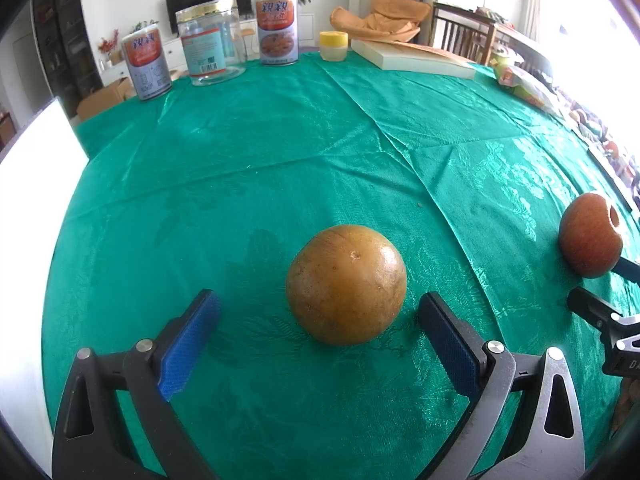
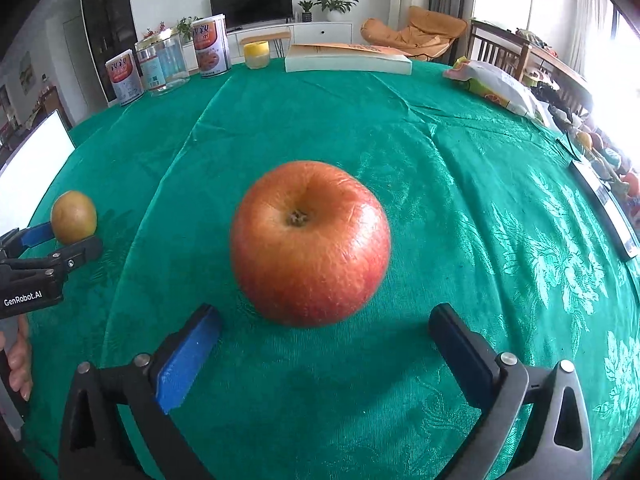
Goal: Organize fruits
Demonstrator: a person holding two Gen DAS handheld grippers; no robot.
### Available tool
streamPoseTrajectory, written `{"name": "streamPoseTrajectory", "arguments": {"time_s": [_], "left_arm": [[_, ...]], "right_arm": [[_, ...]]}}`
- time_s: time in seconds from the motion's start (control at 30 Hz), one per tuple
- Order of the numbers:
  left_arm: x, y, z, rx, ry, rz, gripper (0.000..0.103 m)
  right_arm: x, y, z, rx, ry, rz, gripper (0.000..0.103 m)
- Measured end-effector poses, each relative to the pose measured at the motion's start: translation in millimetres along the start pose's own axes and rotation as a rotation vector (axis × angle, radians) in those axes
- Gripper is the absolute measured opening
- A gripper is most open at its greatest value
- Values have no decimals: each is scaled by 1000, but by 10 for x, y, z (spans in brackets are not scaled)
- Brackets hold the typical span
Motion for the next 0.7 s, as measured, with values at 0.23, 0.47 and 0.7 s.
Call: {"name": "streamPoseTrajectory", "arguments": {"time_s": [0.23,0.47,0.7], "left_arm": [[1,0,-2,0,0,0,101],[1,1,0,0,0,0,101],[1,2,1,0,0,-1,101]], "right_arm": [[8,8,15,-14,-8,2,103],[9,9,16,-15,-9,2,103],[9,10,18,-15,-9,2,103]]}}
Point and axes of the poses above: each gripper's, at about its wrist camera, not at the fingertips, and y roughly against the way its jaws point, z to its right, x to its top, the point moved 5 cm from there along -y, roughly the way its jaws point, and after that the axes turned 15 degrees about x, right-handed, at the moved point
